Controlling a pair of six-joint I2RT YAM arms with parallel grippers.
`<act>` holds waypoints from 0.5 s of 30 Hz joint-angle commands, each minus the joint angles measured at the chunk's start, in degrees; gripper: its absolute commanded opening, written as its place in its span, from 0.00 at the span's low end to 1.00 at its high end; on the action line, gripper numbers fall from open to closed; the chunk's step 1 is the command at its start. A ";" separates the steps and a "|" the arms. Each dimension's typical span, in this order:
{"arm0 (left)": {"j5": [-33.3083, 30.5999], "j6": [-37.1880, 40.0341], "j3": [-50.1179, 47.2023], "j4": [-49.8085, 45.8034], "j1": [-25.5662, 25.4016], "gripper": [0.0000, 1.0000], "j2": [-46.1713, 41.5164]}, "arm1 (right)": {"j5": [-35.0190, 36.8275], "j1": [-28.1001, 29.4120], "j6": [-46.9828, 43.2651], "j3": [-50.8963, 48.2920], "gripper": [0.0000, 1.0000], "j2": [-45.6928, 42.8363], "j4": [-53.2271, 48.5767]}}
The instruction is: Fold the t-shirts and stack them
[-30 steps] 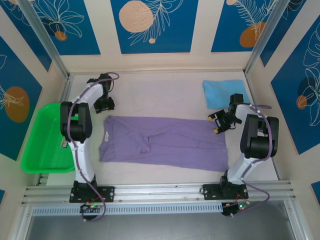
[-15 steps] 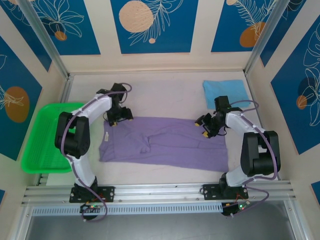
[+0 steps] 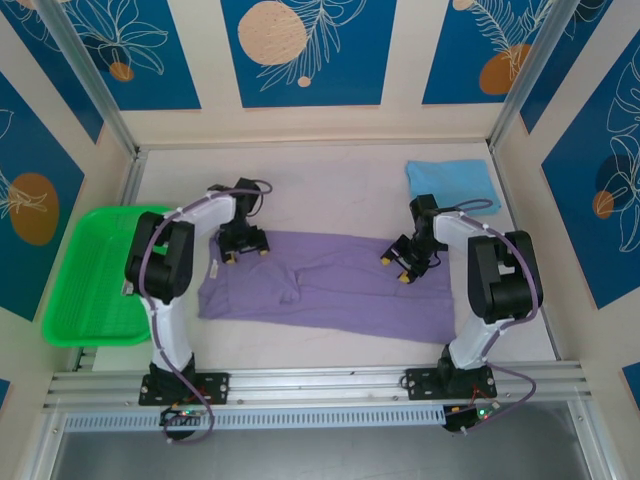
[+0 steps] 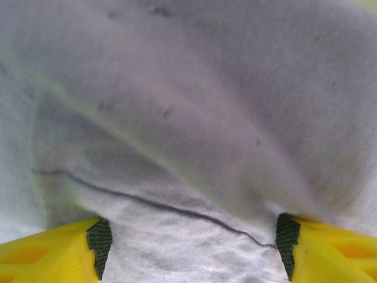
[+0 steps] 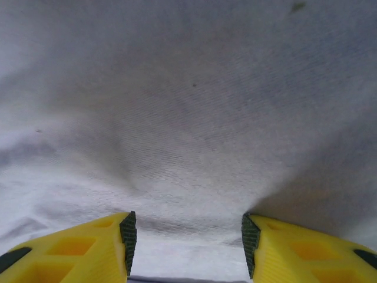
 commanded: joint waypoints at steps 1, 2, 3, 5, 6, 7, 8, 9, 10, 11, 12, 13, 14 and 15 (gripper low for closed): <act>-4.61 1.65 8.50 -0.37 0.08 0.76 8.92 | 0.85 -0.30 1.41 0.84 0.54 1.00 -2.74; -5.06 2.13 11.90 -1.51 0.11 0.76 11.26 | 0.58 -0.29 1.57 0.91 0.54 1.00 -2.79; -5.54 2.62 16.10 -2.56 0.11 0.76 13.82 | 0.15 -0.35 1.82 0.94 0.54 0.93 -2.87; -6.22 3.63 24.96 -5.15 0.11 0.76 19.60 | -0.28 -0.24 2.35 1.04 0.54 0.56 -3.88; -6.55 4.55 30.78 -6.88 0.11 0.76 22.79 | -0.69 -0.11 2.73 0.85 0.54 0.03 -4.11; -6.94 5.36 37.00 -8.54 0.11 0.76 26.08 | -1.08 0.07 3.30 0.46 0.54 -0.76 -4.11; -6.91 6.09 42.23 -9.43 0.11 0.76 29.03 | -1.33 0.30 3.77 0.09 0.54 -1.42 -4.18; -6.07 7.17 48.78 -10.18 0.11 0.76 32.28 | -1.58 0.74 4.07 -0.21 0.54 -2.23 -4.34; -5.32 8.00 55.30 -10.88 0.03 0.77 35.46 | -1.49 1.22 4.16 -0.39 0.54 -3.24 -4.52; -4.48 8.55 61.62 -11.29 -0.15 0.79 38.45 | -1.15 1.69 4.20 -0.49 0.54 -4.10 -4.78; -3.83 9.01 68.33 -11.36 -0.28 0.81 41.50 | -0.79 2.27 4.04 -0.50 0.54 -5.02 -4.90; -3.49 9.22 74.15 -10.69 -0.50 0.84 43.85 | -0.60 2.69 3.59 -0.50 0.54 -5.84 -5.01; -3.03 9.46 76.80 -8.83 -0.58 0.87 44.75 | -0.51 3.06 3.20 -0.42 0.54 -6.54 -5.24; -2.21 9.34 77.10 -5.83 -0.68 0.89 44.18 | -0.56 3.59 2.57 -0.33 0.54 -7.16 -5.43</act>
